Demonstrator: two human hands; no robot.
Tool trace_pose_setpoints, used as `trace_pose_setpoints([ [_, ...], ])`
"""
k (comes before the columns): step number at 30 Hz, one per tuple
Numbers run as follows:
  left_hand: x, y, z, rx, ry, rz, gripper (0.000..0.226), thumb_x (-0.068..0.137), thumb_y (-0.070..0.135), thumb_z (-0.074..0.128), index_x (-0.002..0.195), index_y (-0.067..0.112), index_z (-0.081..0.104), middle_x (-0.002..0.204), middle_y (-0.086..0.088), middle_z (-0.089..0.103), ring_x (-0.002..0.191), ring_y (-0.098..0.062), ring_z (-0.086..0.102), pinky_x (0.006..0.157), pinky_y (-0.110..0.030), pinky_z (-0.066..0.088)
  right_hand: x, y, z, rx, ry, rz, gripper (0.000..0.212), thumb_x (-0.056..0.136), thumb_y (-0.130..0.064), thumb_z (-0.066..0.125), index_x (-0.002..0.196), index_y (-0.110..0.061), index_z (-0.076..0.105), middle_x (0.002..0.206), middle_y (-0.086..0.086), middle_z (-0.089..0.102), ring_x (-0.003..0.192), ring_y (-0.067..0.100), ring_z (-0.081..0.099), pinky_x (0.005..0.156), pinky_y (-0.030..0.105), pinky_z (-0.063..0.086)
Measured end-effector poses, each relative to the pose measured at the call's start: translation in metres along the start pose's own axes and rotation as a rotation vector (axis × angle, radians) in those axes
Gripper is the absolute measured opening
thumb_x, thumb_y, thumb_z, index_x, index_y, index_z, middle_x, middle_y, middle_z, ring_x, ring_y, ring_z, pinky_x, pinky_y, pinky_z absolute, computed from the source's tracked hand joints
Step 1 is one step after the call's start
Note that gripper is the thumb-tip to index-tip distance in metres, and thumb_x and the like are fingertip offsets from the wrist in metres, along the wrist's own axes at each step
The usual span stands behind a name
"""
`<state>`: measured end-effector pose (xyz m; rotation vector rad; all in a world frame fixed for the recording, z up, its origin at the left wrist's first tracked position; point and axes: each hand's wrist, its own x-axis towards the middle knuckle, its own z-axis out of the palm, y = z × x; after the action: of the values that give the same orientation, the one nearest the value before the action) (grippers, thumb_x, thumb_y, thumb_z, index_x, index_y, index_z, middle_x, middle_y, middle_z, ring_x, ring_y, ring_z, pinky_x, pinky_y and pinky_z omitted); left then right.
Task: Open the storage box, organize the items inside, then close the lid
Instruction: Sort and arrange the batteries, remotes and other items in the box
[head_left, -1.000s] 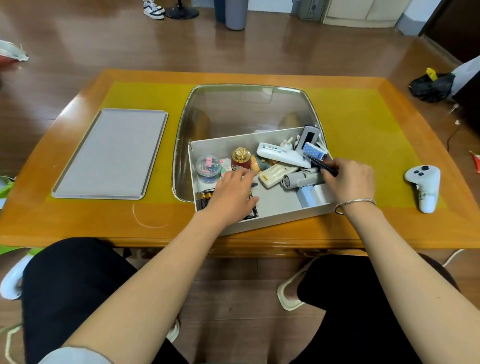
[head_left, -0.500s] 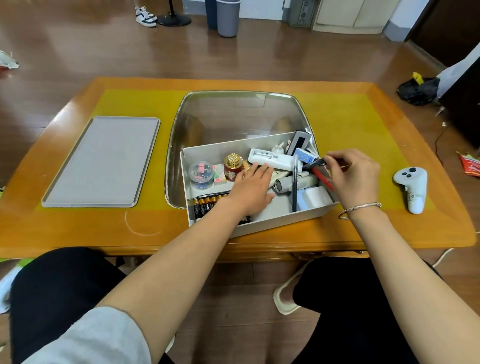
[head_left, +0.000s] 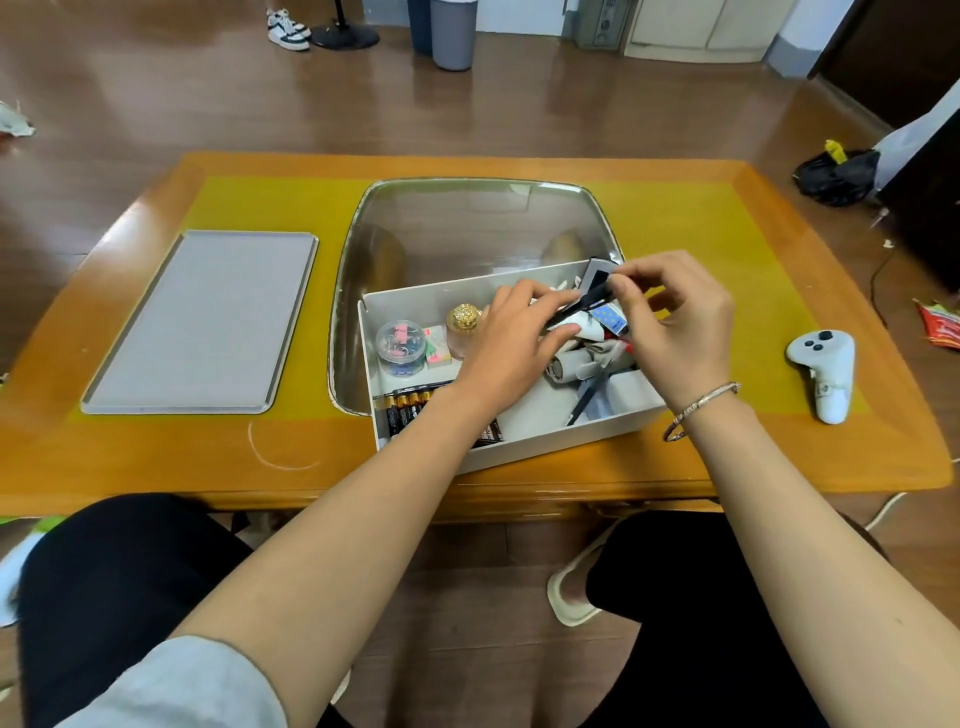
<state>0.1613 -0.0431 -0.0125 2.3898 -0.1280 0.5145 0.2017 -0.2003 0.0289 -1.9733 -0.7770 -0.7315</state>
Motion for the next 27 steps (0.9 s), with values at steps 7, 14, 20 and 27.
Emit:
trace_pose_setpoints([
  [7, -0.022, -0.014, -0.025, -0.293, 0.134, -0.365, 0.015, 0.092, 0.016, 0.063, 0.103, 0.007, 0.065, 0.087, -0.007, 0.066, 0.082, -0.023, 0.063, 0.079, -0.039, 0.053, -0.004, -0.013, 0.043, 0.103, -0.283, 0.132, 0.028, 0.087, -0.027, 0.065, 0.112, -0.016, 0.063, 0.095, -0.005, 0.064, 0.073, 0.004, 0.056, 0.071, 0.015, 0.047],
  [14, -0.053, -0.036, -0.039, -0.476, 0.246, -0.556, 0.010, 0.092, 0.016, 0.062, 0.099, 0.012, 0.057, 0.080, 0.006, 0.069, 0.072, -0.001, 0.068, 0.064, -0.012, 0.052, -0.037, -0.007, 0.085, -0.032, -0.711, 0.123, 0.023, 0.077, -0.027, 0.075, 0.096, -0.014, 0.071, 0.086, -0.002, 0.070, 0.067, 0.010, 0.054, 0.070, 0.027, 0.047],
  [20, -0.065, -0.043, -0.045, -0.280, 0.066, -0.693, 0.039, 0.098, 0.035, 0.051, 0.126, 0.007, 0.052, 0.111, -0.005, 0.068, 0.098, -0.012, 0.063, 0.083, -0.033, 0.052, -0.030, 0.004, 0.103, -0.099, -0.757, 0.078, 0.017, 0.084, -0.018, 0.067, 0.099, -0.012, 0.072, 0.091, 0.005, 0.070, 0.075, 0.016, 0.056, 0.071, 0.027, 0.042],
  [27, -0.078, -0.040, -0.032, 0.199, -0.513, -0.518, 0.047, 0.100, 0.045, 0.040, 0.125, 0.007, 0.052, 0.126, -0.012, 0.054, 0.119, -0.028, 0.049, 0.099, -0.044, 0.043, -0.020, 0.011, 0.123, -0.433, -0.945, -0.129, 0.023, 0.093, -0.027, 0.054, 0.107, -0.017, 0.068, 0.104, 0.007, 0.066, 0.099, 0.027, 0.059, 0.076, 0.036, 0.050],
])
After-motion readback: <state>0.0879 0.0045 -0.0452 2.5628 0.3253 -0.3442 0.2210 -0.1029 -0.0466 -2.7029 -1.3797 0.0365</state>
